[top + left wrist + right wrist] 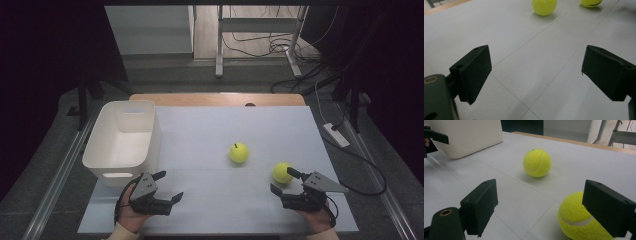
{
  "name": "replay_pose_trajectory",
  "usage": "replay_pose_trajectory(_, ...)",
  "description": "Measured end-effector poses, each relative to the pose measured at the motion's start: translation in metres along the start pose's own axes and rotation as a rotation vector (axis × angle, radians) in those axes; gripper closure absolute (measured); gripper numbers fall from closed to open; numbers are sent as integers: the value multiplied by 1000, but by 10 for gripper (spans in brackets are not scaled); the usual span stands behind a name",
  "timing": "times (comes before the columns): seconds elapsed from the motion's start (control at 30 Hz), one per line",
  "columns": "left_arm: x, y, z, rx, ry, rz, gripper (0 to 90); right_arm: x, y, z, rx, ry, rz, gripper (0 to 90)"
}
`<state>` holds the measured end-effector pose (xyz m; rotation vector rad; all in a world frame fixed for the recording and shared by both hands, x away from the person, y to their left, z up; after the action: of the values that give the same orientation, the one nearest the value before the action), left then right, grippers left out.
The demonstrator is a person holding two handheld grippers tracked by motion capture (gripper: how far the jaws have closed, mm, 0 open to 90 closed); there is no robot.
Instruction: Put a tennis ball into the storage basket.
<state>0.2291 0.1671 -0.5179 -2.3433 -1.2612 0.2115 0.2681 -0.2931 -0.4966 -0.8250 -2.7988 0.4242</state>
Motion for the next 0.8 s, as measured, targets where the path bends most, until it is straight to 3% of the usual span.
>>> replay_pose_trajectory(0.8,-3,3,-3,8,-15,2,96,2,1,1,4,-12,0,129)
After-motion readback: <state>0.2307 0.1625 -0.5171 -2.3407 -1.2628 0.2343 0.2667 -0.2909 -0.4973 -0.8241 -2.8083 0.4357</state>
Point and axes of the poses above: each handheld gripper's, and its own axes: y roughly forward along the jaws, z roughly out of its underside, x roughly to its left, the point moved 1 cm from there along y, roughly forward along the jaws, and after that the axes turned 12 degrees about -z, right-handed, at the moved point
